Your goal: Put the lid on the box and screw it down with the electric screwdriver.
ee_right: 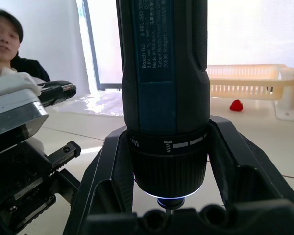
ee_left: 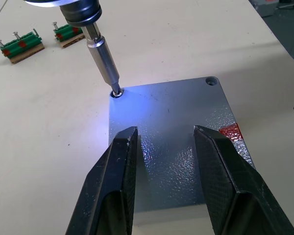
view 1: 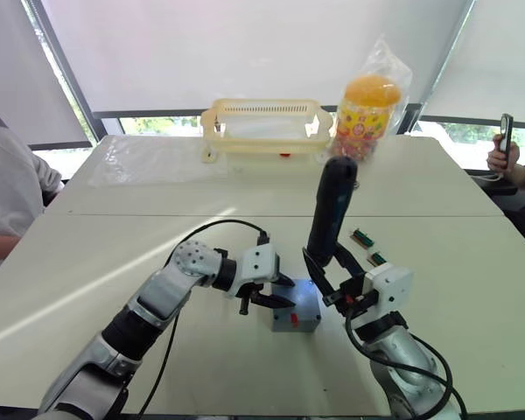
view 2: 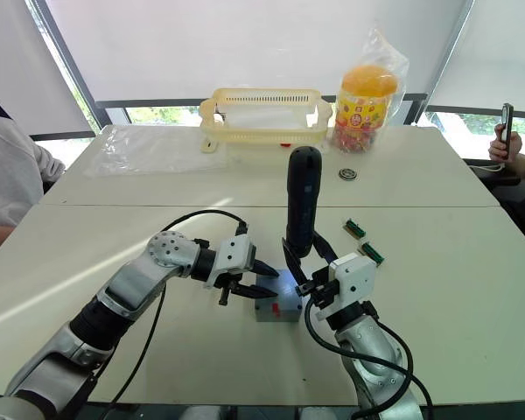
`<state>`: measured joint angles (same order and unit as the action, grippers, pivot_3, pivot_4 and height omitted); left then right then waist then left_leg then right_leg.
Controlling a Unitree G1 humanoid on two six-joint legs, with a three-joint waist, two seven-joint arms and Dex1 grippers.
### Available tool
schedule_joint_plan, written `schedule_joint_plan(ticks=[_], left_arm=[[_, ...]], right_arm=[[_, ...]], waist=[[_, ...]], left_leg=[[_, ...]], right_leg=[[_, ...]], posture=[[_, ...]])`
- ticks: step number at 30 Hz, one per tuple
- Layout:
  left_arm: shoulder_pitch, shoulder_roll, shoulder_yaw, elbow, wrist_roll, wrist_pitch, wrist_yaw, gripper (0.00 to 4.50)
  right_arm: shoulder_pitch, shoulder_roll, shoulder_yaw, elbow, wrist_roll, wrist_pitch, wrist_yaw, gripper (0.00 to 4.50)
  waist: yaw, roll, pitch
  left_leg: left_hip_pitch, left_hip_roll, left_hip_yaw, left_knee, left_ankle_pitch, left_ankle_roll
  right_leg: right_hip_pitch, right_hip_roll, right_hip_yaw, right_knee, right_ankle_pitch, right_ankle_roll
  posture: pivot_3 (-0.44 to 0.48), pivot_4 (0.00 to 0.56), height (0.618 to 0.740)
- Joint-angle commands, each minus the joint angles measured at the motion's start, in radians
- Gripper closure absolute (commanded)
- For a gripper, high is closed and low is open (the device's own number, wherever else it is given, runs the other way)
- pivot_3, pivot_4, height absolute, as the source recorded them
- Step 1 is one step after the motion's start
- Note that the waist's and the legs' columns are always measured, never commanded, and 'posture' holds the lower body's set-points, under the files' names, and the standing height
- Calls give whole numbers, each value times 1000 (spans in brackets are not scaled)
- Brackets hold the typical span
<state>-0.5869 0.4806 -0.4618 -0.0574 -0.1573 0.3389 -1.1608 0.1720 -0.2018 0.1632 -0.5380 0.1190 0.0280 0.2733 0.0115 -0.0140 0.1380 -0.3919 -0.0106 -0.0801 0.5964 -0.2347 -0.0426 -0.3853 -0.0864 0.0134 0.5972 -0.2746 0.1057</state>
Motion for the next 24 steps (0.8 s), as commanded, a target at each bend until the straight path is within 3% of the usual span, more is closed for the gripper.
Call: schedule_joint_plan(ticks=[1, 15, 24], left_arm=[[29, 7, -72, 64, 70, 19, -5, 2690], [27, 2, -70, 72, 87, 15, -4, 2690], [29, 2, -73, 73, 91, 14, -5, 2690]], right_arm=[[-12, -16, 6, 131, -19, -9, 28, 2793], [-25, -14, -40, 279, 15, -61, 55, 2793], [-21, -9, -19, 319, 0, -87, 57, 2793]], waist=[[0, 0, 0], [-1, -3, -2], [-1, -4, -2]], left_leg=[[1, 0, 0, 0, 0, 0], [13, 1, -2, 1, 0, -1], [14, 2, -2, 1, -1, -1]], right_leg=[[1, 0, 0, 0, 0, 0], [13, -1, 0, 0, -2, 3], [13, -5, 2, -1, 0, 0]], posture=[[0, 150, 740], [0, 150, 740], [0, 150, 740]])
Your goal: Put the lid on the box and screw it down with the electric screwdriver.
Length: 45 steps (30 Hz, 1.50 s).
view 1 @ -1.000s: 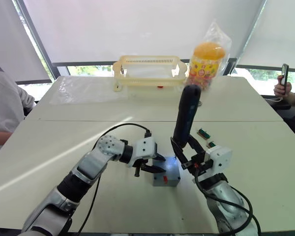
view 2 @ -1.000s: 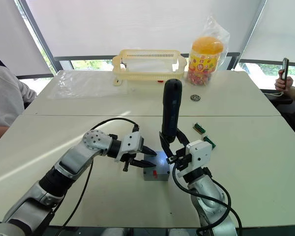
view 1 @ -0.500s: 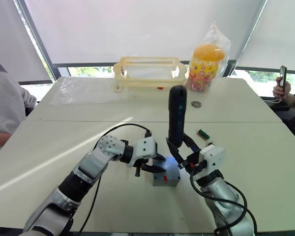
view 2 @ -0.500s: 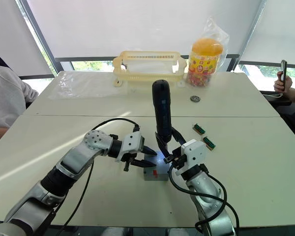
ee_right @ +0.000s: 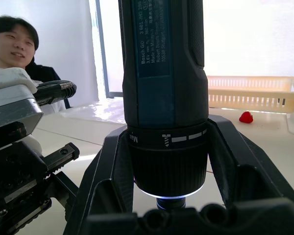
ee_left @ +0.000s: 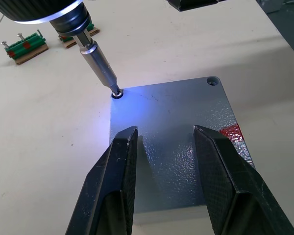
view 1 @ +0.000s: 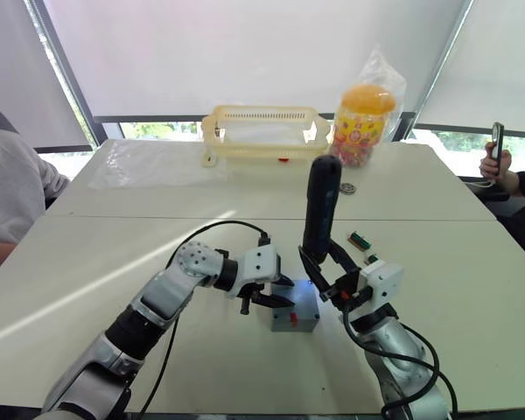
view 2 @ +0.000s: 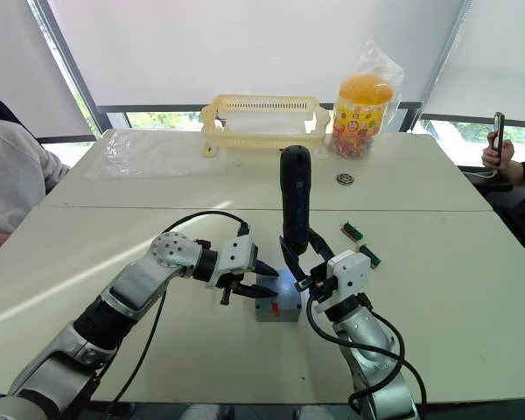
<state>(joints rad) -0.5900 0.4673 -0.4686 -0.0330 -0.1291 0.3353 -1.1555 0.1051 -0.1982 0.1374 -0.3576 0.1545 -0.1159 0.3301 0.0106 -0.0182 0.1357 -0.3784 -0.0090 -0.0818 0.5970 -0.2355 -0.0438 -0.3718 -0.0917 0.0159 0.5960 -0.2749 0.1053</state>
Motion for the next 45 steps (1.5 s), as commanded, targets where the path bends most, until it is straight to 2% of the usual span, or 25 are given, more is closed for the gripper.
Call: schedule_joint_plan(ticks=[1, 21, 28, 33, 45], left_arm=[[33, 17, -68, 50, 65, 15, -11, 2690], [38, 24, -68, 45, 68, 13, -10, 2690], [35, 23, -66, 57, 69, -2, -11, 2690], [27, 18, -69, 67, 71, -23, -15, 2690], [22, 9, -64, 91, 77, -43, -16, 2690]], right_arm=[[46, -13, 8, 147, -37, 52, 1, 2793], [66, -2, 5, 193, -26, 30, 3, 2793], [-12, 13, -61, -57, -1, 134, -90, 2793], [-40, -10, -82, -246, 13, 269, -109, 2793], [-34, 5, -79, -356, 25, 360, -128, 2793]], waist=[[0, 0, 0], [-1, -3, -3], [1, 1, -1], [5, 7, 3], [3, 8, 6]], left_leg=[[0, 0, 0, 0, 0, 0], [0, 0, 0, -1, -2, -3], [-7, 0, 0, -1, -2, -3], [-18, -3, 1, 0, 1, 1], [-25, -12, 0, 6, 1, 1]], right_leg=[[0, 0, 0, 0, 0, 0], [0, -3, 0, -1, -1, -2], [-3, -3, 0, -1, -1, -2], [-17, -5, -1, 1, 1, -4], [-16, -1, -6, 3, -1, 0]], posture=[[0, 150, 740], [0, 150, 740], [0, 150, 740], [0, 150, 740], [0, 150, 740]])
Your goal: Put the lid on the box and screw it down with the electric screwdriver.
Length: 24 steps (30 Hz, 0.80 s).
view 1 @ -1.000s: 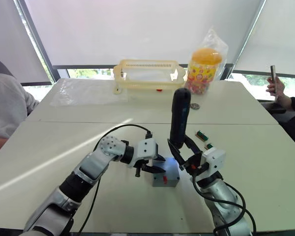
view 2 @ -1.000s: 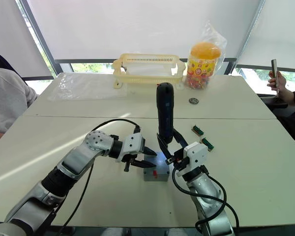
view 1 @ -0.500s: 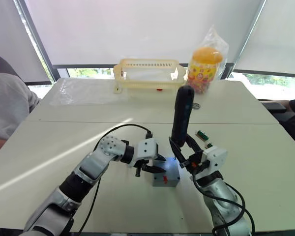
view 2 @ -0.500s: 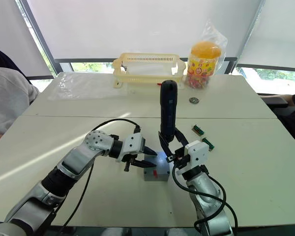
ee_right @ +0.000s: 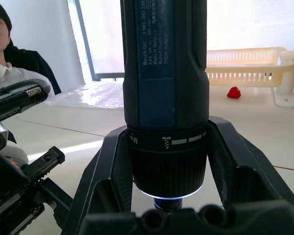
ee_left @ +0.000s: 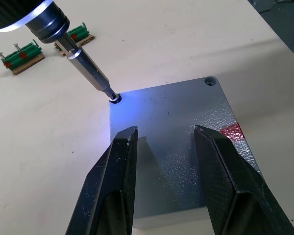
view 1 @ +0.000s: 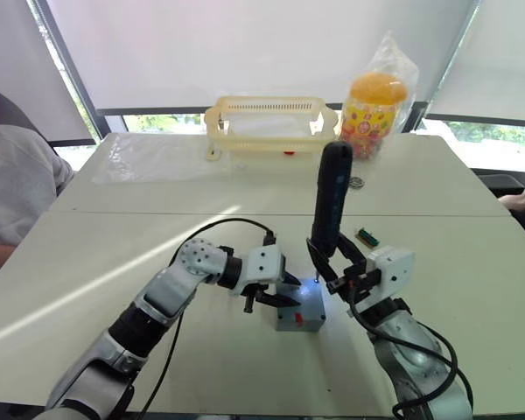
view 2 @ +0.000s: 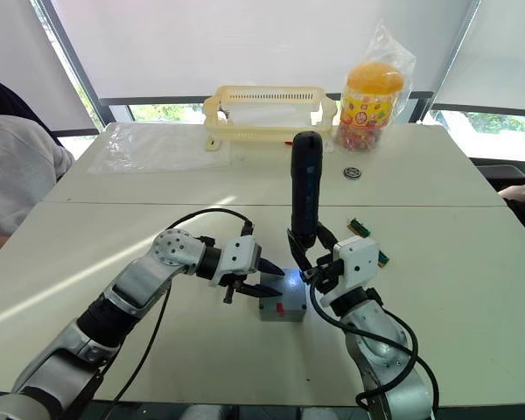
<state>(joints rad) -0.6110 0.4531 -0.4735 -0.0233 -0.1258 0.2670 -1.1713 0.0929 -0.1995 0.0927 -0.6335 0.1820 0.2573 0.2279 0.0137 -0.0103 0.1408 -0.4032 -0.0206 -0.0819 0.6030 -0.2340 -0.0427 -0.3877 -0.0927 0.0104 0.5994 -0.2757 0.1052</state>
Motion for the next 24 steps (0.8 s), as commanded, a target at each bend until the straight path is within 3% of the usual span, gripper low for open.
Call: schedule_joint_plan(ticks=[1, 12, 24], left_arm=[[43, 24, -59, 82, 73, 26, -1, 2690], [34, 14, -57, 101, 73, 23, 2, 2690], [34, 14, -54, 96, 70, 22, 3, 2690]], right_arm=[[-27, 7, -34, -85, -6, -12, -29, 2793], [-55, 0, -23, -140, -25, 13, -44, 2793], [-40, 76, 36, -75, -8, 12, -58, 2793]], waist=[[0, 1, 2], [-2, 2, 7], [-4, 2, 8]], left_leg=[[0, 0, 0, 1, 0, 0], [0, 1, -2, 10, 0, 0], [0, 1, -3, 11, 0, 0]], right_leg=[[0, 0, 0, 1, 0, 0], [-2, 2, -1, 15, -1, 2], [-2, 3, -1, 16, -1, 2]], posture=[[0, 150, 740], [0, 150, 740], [0, 150, 740]])
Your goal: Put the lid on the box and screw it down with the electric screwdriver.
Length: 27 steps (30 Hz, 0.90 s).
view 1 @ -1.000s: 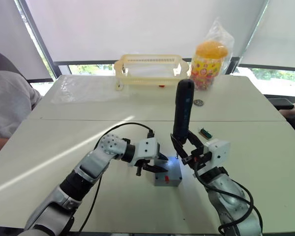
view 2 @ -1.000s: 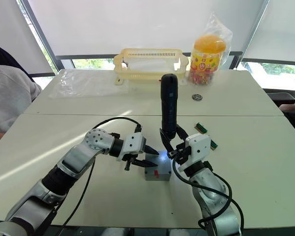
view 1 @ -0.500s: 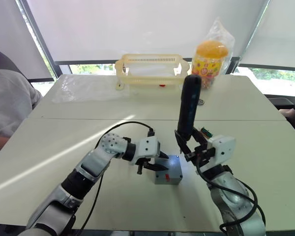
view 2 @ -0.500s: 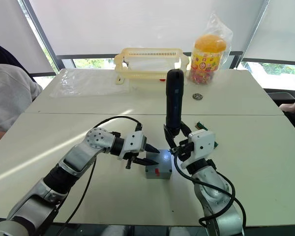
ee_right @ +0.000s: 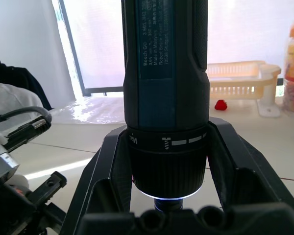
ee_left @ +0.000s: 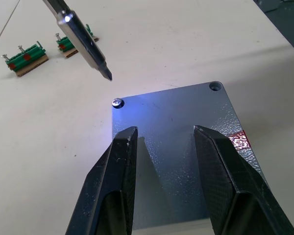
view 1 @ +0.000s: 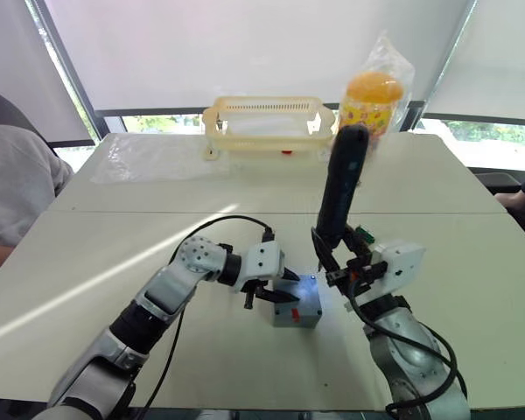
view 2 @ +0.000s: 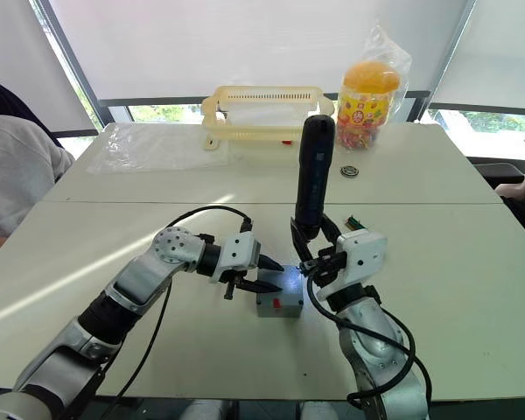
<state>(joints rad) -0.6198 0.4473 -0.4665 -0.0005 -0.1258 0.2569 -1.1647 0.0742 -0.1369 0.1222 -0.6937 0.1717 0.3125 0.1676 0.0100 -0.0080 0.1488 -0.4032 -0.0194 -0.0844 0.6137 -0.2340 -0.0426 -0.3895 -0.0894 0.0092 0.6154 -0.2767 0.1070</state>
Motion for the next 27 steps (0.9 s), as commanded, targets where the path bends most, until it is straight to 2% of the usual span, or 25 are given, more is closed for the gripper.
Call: schedule_joint_plan(ticks=[1, 12, 27], left_arm=[[42, 22, -61, 70, 70, 33, -5, 2690], [48, 37, -61, 63, 70, 41, -13, 2690], [48, 31, -66, 69, 77, 38, -13, 2690]], right_arm=[[-22, 15, 8, -9, 1, -47, 2, 2793], [-26, 12, 1, 39, -5, -87, 5, 2793], [-48, 13, -17, 4, 6, -67, -16, 2793]], waist=[[0, 0, 0], [-2, 0, 0], [-3, 0, 0]], left_leg=[[0, 0, 0, 0, 0, 0], [1, 0, 0, 0, 0, 0], [2, 0, 1, 0, 0, 0]], right_leg=[[0, 0, 0, 0, 0, 0], [0, 1, 0, 2, 0, 0], [0, 1, 0, 5, 0, 0]], posture=[[0, 150, 740], [0, 150, 740], [0, 150, 740]])
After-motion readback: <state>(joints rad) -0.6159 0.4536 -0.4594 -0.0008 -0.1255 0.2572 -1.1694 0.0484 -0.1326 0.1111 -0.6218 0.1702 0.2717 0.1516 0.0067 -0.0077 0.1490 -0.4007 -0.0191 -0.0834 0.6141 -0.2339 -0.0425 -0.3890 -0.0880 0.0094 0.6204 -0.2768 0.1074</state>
